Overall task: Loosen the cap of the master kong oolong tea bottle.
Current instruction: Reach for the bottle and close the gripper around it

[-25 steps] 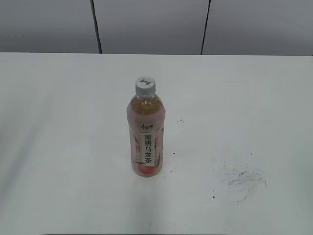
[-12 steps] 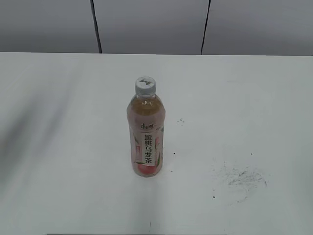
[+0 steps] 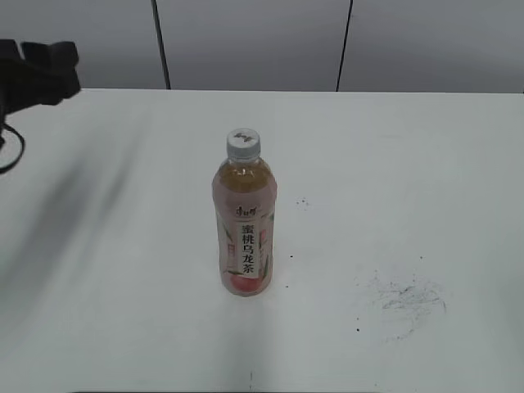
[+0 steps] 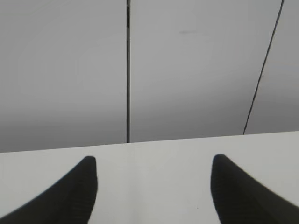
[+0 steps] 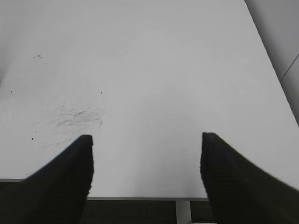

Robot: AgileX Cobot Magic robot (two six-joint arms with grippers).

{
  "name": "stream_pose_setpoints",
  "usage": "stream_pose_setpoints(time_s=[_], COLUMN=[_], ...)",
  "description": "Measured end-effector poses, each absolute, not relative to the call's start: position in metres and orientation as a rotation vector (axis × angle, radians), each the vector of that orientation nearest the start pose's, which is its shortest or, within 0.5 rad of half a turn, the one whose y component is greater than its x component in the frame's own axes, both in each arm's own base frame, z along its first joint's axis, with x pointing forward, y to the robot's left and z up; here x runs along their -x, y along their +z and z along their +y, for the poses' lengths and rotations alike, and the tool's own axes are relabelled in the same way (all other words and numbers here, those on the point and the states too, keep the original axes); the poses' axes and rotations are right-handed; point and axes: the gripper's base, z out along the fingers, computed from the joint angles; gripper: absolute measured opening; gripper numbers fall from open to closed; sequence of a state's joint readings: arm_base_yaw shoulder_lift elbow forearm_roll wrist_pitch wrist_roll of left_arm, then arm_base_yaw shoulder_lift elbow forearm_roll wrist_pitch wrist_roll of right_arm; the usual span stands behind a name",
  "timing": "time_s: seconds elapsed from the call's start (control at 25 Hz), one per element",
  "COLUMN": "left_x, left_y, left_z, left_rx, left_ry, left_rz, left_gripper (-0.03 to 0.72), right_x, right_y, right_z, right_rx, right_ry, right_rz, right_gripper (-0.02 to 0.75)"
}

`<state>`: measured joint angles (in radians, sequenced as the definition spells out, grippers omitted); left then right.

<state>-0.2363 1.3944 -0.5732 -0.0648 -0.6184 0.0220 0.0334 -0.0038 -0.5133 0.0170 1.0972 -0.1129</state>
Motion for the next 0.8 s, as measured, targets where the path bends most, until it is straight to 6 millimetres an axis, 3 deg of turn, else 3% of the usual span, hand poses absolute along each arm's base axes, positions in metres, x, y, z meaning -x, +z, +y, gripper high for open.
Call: stream_pose_setpoints(time_s=[0.2, 0.32, 0.64, 0.8], left_x=[-0.292, -0.294, -0.28, -0.27], left_y=[0.208, 0.197, 0.204, 0.208], left_z=[-0.076, -0.084, -0.1, -0.107], left_rx=[-0.236, -0.291, -0.494, -0.645], left_ry=[-0.23, -0.318, -0.558, -0.59], left_rz=[1.664, 1.661, 1.639, 1.612], left_gripper=[0.459, 0.459, 0.459, 0.459], right_x=[0.008, 0.008, 0.008, 0.008], right_y=[0.278, 0.278, 0.278, 0.278], right_z=[0.001, 0.001, 0.001, 0.001], right_rx=[0.152, 0.152, 0.152, 0.152], right_ry=[-0.029, -0.029, -0.029, -0.029], right_rz=[2.062, 2.062, 2.062, 2.062], right_gripper=[0.536, 0.536, 0.536, 0.536])
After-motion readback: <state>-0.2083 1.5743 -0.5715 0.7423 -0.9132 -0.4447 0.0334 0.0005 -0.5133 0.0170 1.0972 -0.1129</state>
